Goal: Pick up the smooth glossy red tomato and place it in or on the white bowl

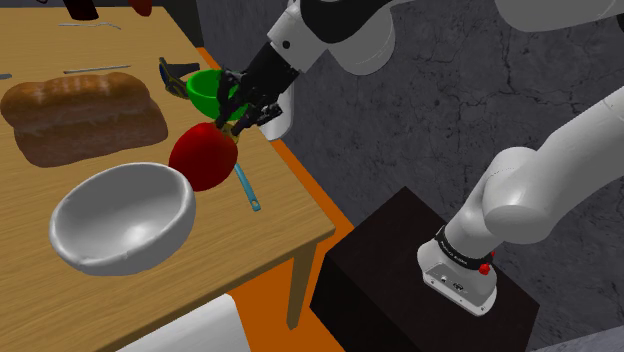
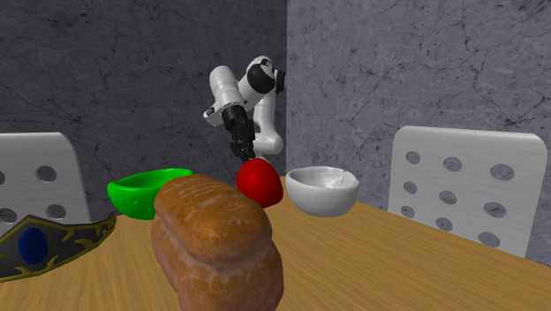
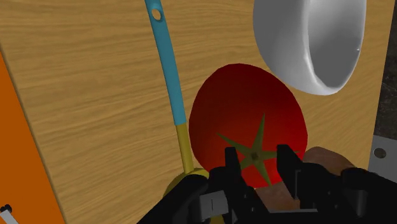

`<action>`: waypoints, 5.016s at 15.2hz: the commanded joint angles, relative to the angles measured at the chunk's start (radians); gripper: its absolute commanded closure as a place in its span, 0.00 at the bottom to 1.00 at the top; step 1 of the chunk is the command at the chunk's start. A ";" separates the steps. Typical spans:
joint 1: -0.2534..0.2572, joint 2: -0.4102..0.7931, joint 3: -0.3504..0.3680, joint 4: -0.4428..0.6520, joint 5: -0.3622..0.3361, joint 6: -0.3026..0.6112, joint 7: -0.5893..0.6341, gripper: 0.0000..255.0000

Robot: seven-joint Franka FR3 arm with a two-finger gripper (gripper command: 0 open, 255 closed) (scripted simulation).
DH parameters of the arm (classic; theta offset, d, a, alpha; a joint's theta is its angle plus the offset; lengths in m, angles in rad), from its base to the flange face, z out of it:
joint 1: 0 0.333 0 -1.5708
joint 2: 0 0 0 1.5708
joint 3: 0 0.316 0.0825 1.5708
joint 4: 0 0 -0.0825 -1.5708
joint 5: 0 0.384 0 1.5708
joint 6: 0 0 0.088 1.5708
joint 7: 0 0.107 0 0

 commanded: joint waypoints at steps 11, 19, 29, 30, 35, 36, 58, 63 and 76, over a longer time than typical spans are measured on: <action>-0.008 -0.014 -0.002 0.024 -0.025 -0.033 0.031 1.00; -0.027 -0.041 -0.008 0.098 -0.083 -0.120 0.106 1.00; -0.047 -0.054 -0.016 0.209 -0.144 -0.230 0.188 1.00; -0.049 -0.054 -0.017 0.222 -0.150 -0.241 0.196 1.00; -0.058 -0.051 -0.021 0.287 -0.176 -0.295 0.234 1.00; -0.059 -0.050 -0.021 0.301 -0.181 -0.306 0.242 1.00; -0.011 0.117 0.247 0.638 -0.456 -0.301 0.700 1.00; -0.006 0.094 0.243 0.551 -0.424 -0.239 0.666 1.00; 0.015 0.070 0.244 0.359 -0.352 -0.081 0.584 1.00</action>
